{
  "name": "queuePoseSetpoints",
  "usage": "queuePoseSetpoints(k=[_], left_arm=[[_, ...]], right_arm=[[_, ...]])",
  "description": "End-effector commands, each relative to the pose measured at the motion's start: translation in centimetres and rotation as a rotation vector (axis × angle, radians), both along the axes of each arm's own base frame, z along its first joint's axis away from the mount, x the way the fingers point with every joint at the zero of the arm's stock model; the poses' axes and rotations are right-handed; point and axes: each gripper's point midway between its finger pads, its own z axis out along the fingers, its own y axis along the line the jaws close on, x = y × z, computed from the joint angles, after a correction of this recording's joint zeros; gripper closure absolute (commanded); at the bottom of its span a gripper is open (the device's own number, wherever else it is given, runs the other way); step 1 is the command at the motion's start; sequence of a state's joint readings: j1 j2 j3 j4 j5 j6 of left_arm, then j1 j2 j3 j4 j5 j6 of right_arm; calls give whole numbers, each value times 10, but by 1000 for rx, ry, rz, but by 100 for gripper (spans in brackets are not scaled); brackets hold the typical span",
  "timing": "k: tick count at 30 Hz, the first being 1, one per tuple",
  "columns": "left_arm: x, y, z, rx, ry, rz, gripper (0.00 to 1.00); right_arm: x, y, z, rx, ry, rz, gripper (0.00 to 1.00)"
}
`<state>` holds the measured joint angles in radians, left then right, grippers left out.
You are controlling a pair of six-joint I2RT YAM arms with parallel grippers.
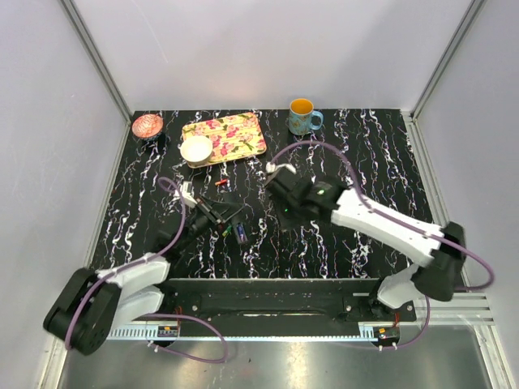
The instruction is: Load the batteries into the remote control
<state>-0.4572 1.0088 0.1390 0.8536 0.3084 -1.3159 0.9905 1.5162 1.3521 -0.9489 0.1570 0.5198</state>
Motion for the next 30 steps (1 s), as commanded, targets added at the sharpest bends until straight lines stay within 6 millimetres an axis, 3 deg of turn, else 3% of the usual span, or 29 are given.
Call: queuePoseSetpoints(k=[1,6,18,30], left_arm=[[15,-10,69,-171,-180,-5,100],[19,-26,84,-218,-213,-29,100],[19,-42,81,-177,-220,-9,100],[17,-52,77,-153,-221,-5,100]], right_arm=[[-30,-20,60,41,39,49,100],[-39,-5,82,130,71,92,100],[-41,33,85,230,140,167,100],[-39,46,70,209,187,177,100]])
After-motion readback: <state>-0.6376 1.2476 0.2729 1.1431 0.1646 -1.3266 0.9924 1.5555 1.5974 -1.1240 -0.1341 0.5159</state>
